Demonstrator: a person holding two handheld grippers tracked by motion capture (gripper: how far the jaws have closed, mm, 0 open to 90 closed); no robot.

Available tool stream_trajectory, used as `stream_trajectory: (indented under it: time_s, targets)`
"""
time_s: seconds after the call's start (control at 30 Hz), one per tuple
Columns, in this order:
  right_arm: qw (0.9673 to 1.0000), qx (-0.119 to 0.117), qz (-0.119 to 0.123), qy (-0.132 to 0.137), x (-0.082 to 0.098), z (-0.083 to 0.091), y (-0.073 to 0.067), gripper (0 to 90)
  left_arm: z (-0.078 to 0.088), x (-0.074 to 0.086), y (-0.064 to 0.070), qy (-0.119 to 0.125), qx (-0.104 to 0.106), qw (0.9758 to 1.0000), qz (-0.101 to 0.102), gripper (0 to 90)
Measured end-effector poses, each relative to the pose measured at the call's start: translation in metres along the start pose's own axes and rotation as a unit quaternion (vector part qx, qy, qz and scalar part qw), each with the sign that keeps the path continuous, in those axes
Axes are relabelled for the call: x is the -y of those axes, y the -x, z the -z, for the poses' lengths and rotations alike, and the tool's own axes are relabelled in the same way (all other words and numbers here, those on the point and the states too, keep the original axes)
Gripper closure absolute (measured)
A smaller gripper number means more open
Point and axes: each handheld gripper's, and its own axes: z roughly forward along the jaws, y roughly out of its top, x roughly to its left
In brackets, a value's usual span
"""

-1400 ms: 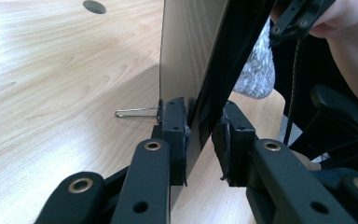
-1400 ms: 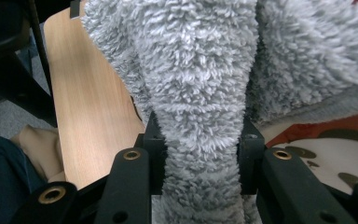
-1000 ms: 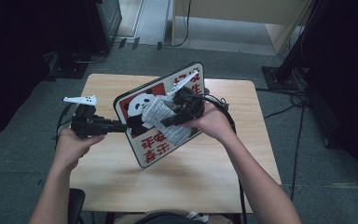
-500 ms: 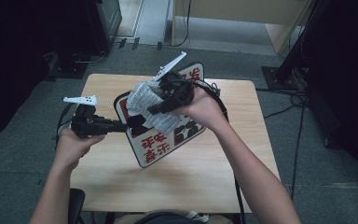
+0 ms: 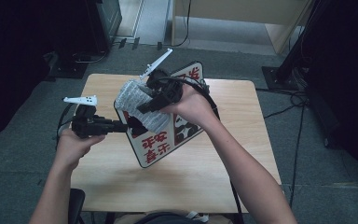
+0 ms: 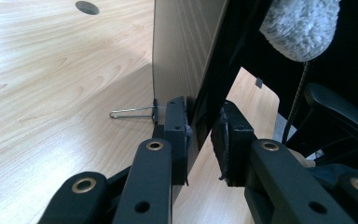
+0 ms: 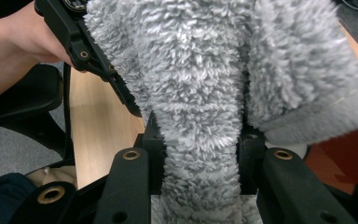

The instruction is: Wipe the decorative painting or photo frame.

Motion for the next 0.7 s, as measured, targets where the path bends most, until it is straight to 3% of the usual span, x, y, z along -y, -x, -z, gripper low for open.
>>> stream_trajectory:
  time_s: [0.7]
  targets:
    - [0.9999,-0.009,-0.002,-0.003,0.02,-0.014,0.003,65.6,-0.001,0.0,0.001,-0.001,-0.002,1.0,-0.006,77.2]
